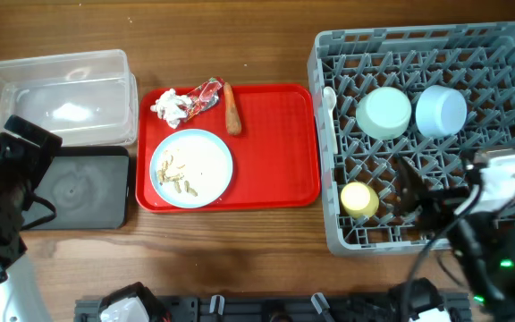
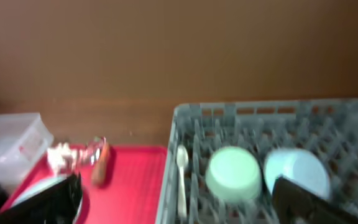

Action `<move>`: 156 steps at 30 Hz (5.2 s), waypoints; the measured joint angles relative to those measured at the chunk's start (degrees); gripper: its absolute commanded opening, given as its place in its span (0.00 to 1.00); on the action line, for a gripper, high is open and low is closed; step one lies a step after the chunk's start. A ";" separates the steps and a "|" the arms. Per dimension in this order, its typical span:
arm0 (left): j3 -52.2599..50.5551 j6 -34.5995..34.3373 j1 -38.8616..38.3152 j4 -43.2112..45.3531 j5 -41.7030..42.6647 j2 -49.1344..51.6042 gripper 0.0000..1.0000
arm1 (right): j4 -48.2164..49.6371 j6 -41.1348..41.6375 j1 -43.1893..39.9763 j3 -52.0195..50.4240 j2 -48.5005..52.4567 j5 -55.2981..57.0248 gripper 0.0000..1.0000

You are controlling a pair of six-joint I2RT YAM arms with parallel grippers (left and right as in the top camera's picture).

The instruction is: Sort waste into correct bins and load items into the dishwasher rack

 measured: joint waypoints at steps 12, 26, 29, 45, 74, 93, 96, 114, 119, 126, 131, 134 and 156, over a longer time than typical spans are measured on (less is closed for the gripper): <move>0.00 0.00 0.00 -0.07 0.02 0.07 1.00 | 37.59 9.44 0.00 -49.53 -25.33 -0.13 1.00; 0.00 -0.02 0.00 -0.04 0.00 0.04 1.00 | 42.62 9.01 0.00 -54.49 -26.32 -0.20 1.00; 0.00 -0.02 0.00 -0.07 0.00 0.04 1.00 | 42.64 9.01 0.00 -54.49 -26.32 -0.20 1.00; -3.91 0.46 -9.92 12.66 16.81 4.59 0.88 | 42.64 9.01 0.00 -54.49 -26.32 -0.17 1.00; -4.66 2.86 -44.72 37.53 4.33 57.24 0.09 | 42.64 9.01 0.00 -54.49 -26.47 -0.20 1.00; -12.90 -21.09 -15.78 -1.81 -7.28 31.89 0.19 | 42.66 9.01 0.00 -54.49 -26.58 -0.20 1.00; -19.32 -22.29 -11.15 0.55 -7.28 32.02 0.49 | 42.66 9.01 0.00 -54.49 -26.58 -0.20 1.00; -16.52 -3.28 -28.55 26.84 3.15 32.44 0.97 | 42.66 9.01 0.00 -54.49 -26.58 -0.17 1.00; -15.98 4.81 -37.11 38.51 -2.80 39.52 0.95 | 42.66 9.01 0.00 -54.49 -26.58 -0.17 1.00; -16.00 7.45 -34.14 45.00 -6.01 50.18 0.34 | 42.66 9.01 0.00 -54.49 -26.58 -0.17 1.00; -14.88 7.78 -33.99 41.03 -6.16 49.53 0.04 | 42.66 9.01 0.00 -54.49 -26.58 -0.20 1.00; -12.22 7.76 -34.25 36.02 -5.22 46.42 0.04 | 42.66 9.01 0.00 -54.49 -26.58 -0.20 1.00; -7.69 10.54 -22.73 34.77 5.73 34.58 0.85 | 42.66 9.01 0.00 -54.49 -26.58 -0.20 1.00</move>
